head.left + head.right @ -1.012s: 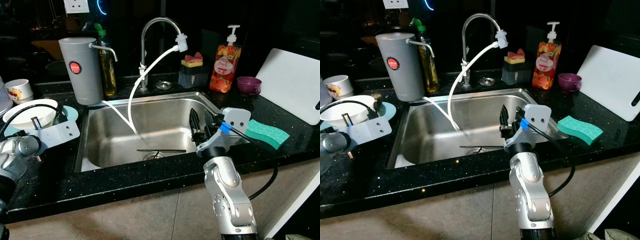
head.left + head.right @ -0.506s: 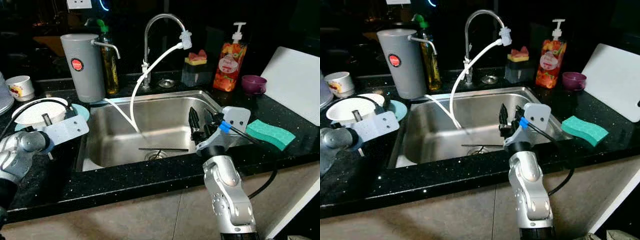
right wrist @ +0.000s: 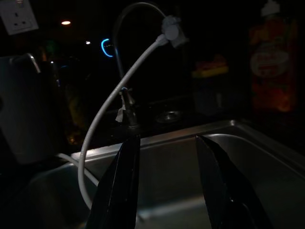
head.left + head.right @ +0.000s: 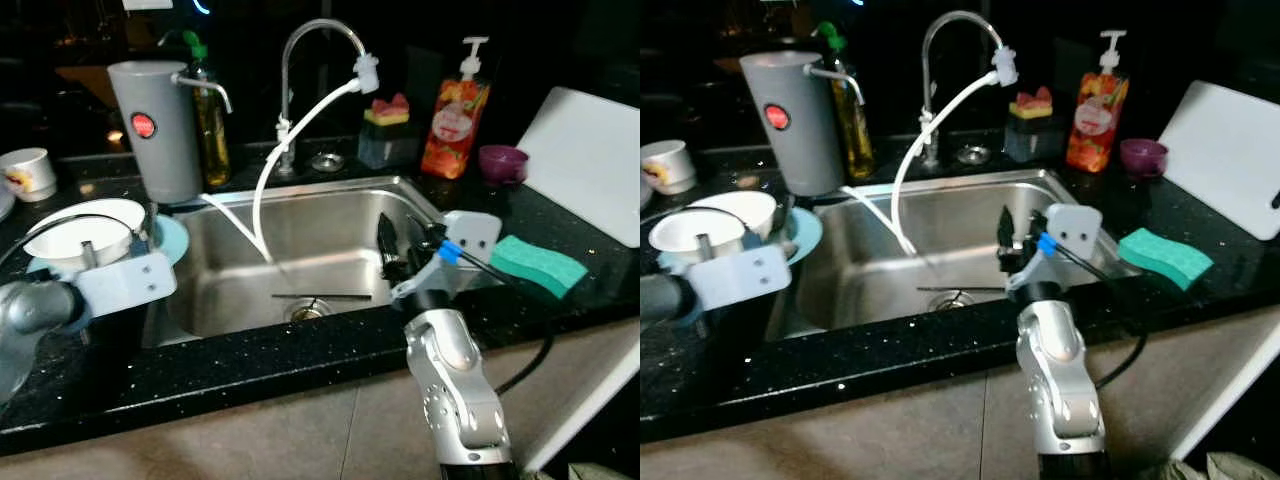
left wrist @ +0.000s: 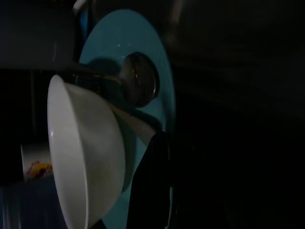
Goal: Kitchen organization
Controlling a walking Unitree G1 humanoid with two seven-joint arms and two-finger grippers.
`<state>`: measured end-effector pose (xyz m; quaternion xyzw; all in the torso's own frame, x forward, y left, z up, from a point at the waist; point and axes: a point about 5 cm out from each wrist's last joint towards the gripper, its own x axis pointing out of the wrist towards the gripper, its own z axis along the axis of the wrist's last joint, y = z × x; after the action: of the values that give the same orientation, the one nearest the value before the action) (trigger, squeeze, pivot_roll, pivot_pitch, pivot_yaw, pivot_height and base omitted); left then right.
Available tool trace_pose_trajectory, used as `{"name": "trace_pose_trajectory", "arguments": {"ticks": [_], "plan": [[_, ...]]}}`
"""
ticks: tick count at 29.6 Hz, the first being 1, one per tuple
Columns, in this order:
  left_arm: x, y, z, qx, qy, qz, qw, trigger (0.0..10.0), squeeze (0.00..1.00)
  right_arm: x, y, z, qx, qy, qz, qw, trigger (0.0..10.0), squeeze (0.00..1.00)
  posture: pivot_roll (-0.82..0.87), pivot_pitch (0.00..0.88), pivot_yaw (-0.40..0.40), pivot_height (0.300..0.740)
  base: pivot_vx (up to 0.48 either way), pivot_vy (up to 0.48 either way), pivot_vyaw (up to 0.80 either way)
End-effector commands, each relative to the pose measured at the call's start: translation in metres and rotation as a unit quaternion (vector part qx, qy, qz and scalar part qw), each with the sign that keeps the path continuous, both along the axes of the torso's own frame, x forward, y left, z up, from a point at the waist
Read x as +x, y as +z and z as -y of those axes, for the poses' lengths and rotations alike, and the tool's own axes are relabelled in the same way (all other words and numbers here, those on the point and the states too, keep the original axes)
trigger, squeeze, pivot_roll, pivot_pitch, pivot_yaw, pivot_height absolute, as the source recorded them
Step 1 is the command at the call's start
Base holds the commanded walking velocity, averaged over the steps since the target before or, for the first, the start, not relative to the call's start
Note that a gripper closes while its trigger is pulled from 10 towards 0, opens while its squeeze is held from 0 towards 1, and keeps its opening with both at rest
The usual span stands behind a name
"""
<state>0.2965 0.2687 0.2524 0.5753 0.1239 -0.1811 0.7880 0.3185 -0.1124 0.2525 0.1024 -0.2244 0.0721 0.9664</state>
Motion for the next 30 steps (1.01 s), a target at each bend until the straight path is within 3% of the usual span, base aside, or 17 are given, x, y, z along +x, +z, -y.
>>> {"name": "trace_pose_trajectory", "arguments": {"ticks": [1,2,5,11,17,26,27,28,29,30], "plan": [[-0.006,-0.011,-0.004,0.001,0.007,-0.048,0.999,10.0,0.00,0.001,0.000,-0.003,0.004,0.010,-0.003,1.000,10.0,0.00,0.19,0.132,-0.030,0.740,0.000,0.000,0.00],[-0.015,-0.011,-0.002,0.001,0.008,-0.049,0.999,10.0,0.00,0.001,0.000,-0.003,0.004,0.011,-0.003,1.000,10.0,0.00,0.21,0.134,-0.035,0.740,0.000,0.000,0.00],[-0.020,-0.010,-0.001,0.001,0.010,-0.051,0.999,10.0,0.00,0.001,0.000,-0.003,0.004,0.012,-0.004,1.000,10.0,0.00,0.21,0.134,-0.035,0.740,0.000,0.000,0.00],[-0.041,-0.006,0.025,-0.007,-0.034,-0.054,0.998,10.0,0.00,0.003,-0.001,-0.006,0.003,0.021,-0.005,1.000,10.0,0.00,0.22,0.140,-0.044,0.740,0.000,0.000,0.00],[-0.049,-0.002,0.037,0.004,-0.051,-0.050,0.997,10.0,0.00,0.003,-0.001,-0.006,0.003,0.022,-0.005,1.000,10.0,0.00,0.22,0.137,-0.040,0.740,0.000,0.000,0.00],[-0.057,-0.004,0.023,0.049,-0.013,-0.060,0.997,10.0,0.00,0.004,-0.003,-0.007,0.002,0.025,-0.008,1.000,10.0,0.00,0.23,0.131,-0.043,0.740,0.000,0.000,0.00],[-0.059,-0.005,0.023,0.050,-0.013,-0.062,0.997,10.0,0.13,0.005,-0.003,-0.007,0.003,0.026,-0.008,1.000,10.0,0.00,0.24,0.131,-0.044,0.740,0.000,0.000,0.00],[-0.060,-0.005,0.023,0.050,-0.012,-0.064,0.997,10.0,0.13,0.005,-0.003,-0.007,0.003,0.026,-0.008,1.000,10.0,0.00,0.24,0.131,-0.044,0.740,0.000,0.000,0.00],[-0.060,-0.005,0.023,0.049,-0.011,-0.065,0.997,10.0,0.27,0.005,-0.004,-0.007,0.005,0.027,-0.009,1.000,10.0,0.00,0.24,0.131,-0.044,0.740,0.000,0.000,0.00],[-0.063,-0.005,0.021,0.055,-0.005,-0.065,0.996,10.0,0.58,0.006,-0.004,-0.007,0.009,0.029,-0.013,0.999,10.0,0.00,0.24,0.129,-0.048,0.740,0.000,0.000,0.00]]}}
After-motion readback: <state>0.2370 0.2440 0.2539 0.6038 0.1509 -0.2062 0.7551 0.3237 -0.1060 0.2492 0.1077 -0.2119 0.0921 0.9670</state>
